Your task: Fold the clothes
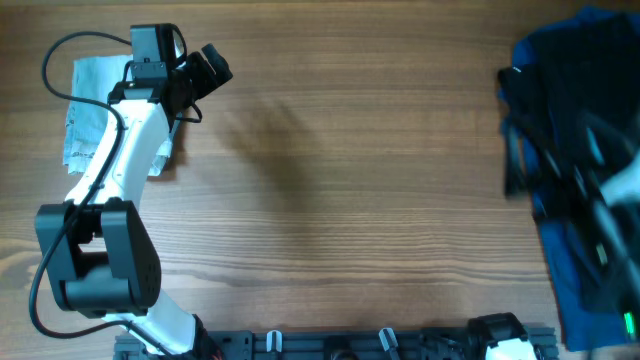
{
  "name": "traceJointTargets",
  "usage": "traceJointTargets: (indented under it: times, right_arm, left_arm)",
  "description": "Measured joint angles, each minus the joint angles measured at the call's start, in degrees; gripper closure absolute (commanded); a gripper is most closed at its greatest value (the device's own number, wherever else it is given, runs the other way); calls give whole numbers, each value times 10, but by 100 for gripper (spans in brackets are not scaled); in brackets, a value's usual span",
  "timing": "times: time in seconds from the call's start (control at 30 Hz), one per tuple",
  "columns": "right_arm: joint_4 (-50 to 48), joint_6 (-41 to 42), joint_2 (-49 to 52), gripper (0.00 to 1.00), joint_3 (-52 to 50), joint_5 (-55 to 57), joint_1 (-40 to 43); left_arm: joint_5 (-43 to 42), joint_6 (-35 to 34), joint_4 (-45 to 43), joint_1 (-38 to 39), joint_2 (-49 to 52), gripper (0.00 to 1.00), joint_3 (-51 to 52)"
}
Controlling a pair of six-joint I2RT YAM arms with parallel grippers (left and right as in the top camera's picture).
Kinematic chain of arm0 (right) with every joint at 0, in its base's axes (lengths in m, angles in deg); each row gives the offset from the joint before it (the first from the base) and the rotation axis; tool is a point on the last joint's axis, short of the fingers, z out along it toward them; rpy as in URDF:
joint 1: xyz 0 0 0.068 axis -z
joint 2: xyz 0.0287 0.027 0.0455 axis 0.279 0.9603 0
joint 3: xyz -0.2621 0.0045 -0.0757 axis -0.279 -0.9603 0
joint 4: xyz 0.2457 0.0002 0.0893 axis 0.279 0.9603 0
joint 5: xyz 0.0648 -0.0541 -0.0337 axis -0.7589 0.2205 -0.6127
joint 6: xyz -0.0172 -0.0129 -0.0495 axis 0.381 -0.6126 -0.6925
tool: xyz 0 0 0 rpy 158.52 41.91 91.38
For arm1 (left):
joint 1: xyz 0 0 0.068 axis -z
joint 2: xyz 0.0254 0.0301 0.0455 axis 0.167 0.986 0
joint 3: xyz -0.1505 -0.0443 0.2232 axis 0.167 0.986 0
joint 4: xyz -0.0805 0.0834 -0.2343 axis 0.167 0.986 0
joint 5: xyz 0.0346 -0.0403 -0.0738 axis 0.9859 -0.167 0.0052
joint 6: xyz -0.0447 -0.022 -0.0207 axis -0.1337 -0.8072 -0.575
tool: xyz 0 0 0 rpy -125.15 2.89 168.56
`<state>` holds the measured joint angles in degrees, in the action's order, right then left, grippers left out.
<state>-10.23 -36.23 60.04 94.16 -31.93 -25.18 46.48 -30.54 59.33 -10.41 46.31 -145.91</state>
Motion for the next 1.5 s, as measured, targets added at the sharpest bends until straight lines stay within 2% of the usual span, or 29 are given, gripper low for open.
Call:
traceJointTargets:
  times: [0.13, 0.3, 0.5, 0.63, 0.8, 1.0, 1.27, 1.5]
  right_arm:
    - [-4, -2, -148, 0, -90, 9, 0]
    - [-69, -2, -297, 0, -247, 17, 22]
    - [-189, 14, -399, 1, -447, 19, 78]
    - [-336, 47, -418, 0, -572, 19, 103]
    - [-488, 55, -419, 0, -681, 21, 104]
    - [-574, 31, -422, 0, -762, 17, 104]
    - [-621, -32, -422, 0, -827, -10, 104]
    - [-575, -105, -423, 0, -841, -33, 104]
  left_arm:
    - [0, 0, 0, 0, 0, 0, 0]
    - [0, 0, 0, 0, 0, 0, 0]
    - [0, 0, 0, 0, 0, 0, 0]
    - [0, 0, 0, 0, 0, 0, 0]
    - [0, 0, 0, 0, 0, 0, 0]
    - [0, 0, 0, 0, 0, 0, 0]
    - [0, 0, 0, 0, 0, 0, 0]
    - [0, 0, 0, 0, 0, 0, 0]
